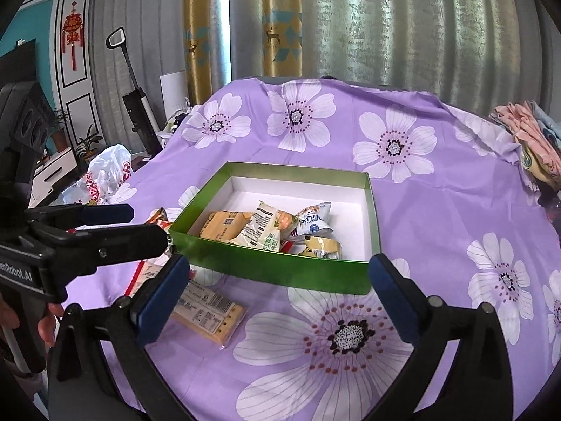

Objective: Organize snacks
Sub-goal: 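Move the left gripper to the long cracker packet beside the box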

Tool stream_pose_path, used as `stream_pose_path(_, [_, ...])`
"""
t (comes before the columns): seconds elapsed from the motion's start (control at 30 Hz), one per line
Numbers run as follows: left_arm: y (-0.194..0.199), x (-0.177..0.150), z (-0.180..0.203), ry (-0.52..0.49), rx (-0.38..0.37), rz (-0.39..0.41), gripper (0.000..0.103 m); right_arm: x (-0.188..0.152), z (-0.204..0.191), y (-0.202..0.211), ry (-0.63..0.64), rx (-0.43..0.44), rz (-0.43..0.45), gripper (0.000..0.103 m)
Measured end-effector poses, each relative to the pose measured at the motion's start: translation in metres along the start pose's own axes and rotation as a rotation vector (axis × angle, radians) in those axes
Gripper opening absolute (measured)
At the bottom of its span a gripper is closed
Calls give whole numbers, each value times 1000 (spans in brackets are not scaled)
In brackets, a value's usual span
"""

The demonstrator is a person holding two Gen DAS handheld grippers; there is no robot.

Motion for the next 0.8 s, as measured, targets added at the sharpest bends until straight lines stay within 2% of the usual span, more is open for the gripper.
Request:
stream_pose_path(0.5, [15,-17,-4,22,7,-14,102,-3,-15,20,16,11,4,102])
stream_pose_path(0.8, [15,-34,-11,43,6,-40,102,-15,-23,19,14,14,-25,102])
Point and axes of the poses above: each gripper's, at about its wrist camera, not at the fingertips, and y roughly against the way its jaws point, z to its right, x to its top, the point moved 4 cm from there along -y, roughly the way its jaws point, and after that the axes turned 11 degrees about z, right-handed, at the moved point
